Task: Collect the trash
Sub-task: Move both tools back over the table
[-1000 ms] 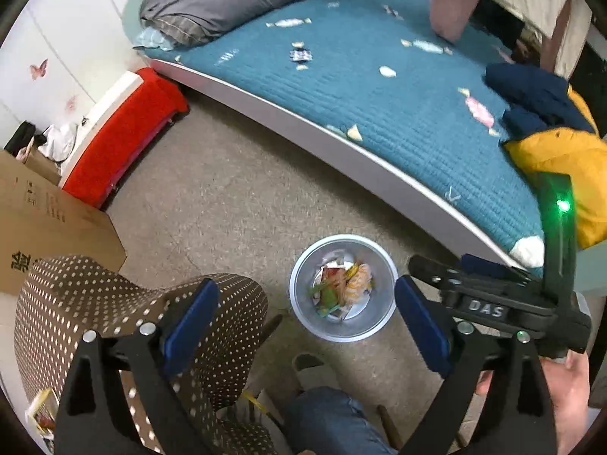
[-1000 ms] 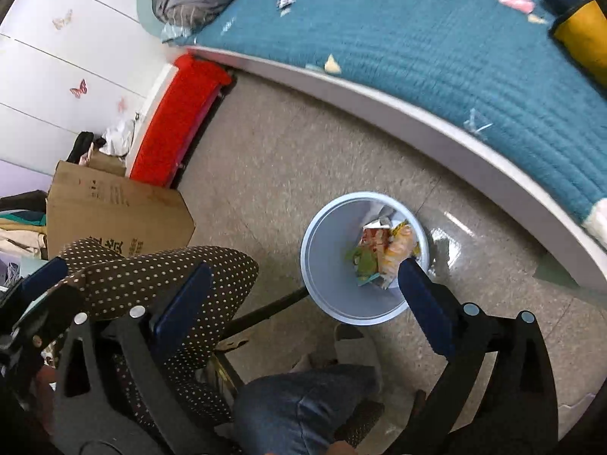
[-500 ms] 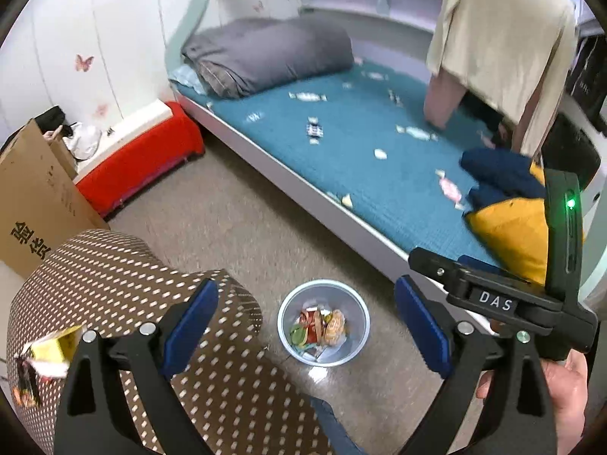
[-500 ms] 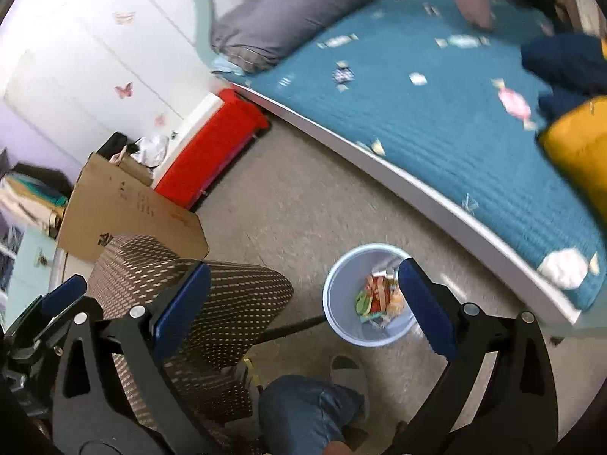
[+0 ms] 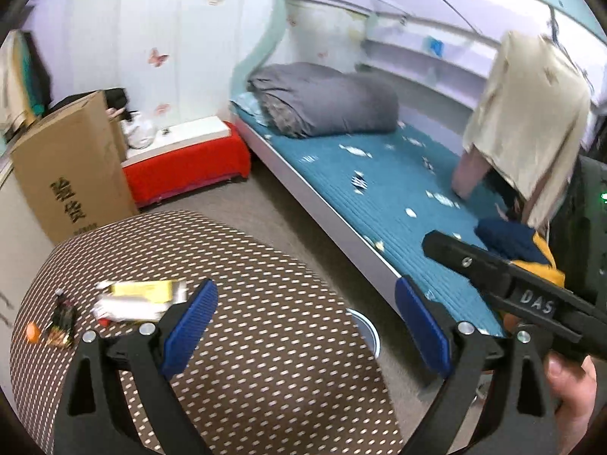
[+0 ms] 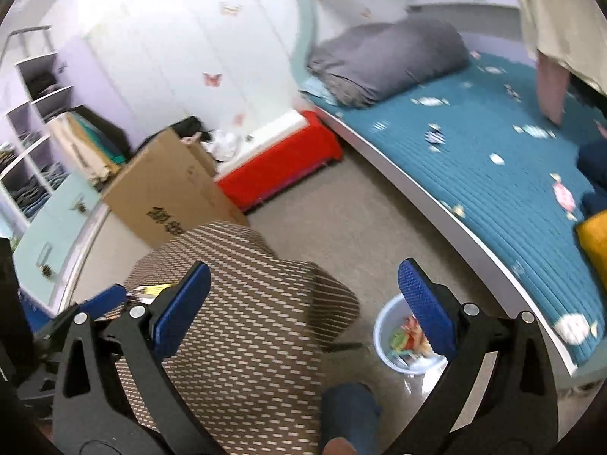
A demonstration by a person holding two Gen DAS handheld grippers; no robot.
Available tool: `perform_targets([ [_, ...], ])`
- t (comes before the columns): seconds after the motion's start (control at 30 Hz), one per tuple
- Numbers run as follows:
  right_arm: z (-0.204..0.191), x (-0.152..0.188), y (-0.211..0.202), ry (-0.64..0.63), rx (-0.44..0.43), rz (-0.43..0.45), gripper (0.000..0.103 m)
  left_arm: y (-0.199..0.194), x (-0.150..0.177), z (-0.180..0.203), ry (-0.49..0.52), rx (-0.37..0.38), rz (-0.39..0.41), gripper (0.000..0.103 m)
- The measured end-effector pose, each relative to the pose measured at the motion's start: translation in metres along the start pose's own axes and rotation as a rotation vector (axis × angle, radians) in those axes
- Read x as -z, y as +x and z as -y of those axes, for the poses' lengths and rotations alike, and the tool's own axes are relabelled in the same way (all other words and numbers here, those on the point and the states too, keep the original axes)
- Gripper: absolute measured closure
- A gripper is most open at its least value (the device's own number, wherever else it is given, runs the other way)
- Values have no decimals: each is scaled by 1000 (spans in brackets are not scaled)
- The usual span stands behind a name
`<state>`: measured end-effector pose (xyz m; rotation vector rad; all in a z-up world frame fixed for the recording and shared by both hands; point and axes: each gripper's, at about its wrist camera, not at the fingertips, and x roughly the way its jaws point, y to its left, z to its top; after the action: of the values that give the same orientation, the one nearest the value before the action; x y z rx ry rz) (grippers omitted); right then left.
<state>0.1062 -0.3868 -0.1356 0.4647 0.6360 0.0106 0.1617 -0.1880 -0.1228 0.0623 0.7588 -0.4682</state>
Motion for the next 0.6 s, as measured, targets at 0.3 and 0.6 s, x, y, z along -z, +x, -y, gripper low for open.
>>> perform_targets([
  [0.3, -84, 20, 23, -204, -78, -98, 6, -40, 23, -78, -129, -104, 72, 10],
  [0.6, -153, 55, 78, -419, -135, -222, 6, -58, 62, -170, -261, -211, 80, 10],
])
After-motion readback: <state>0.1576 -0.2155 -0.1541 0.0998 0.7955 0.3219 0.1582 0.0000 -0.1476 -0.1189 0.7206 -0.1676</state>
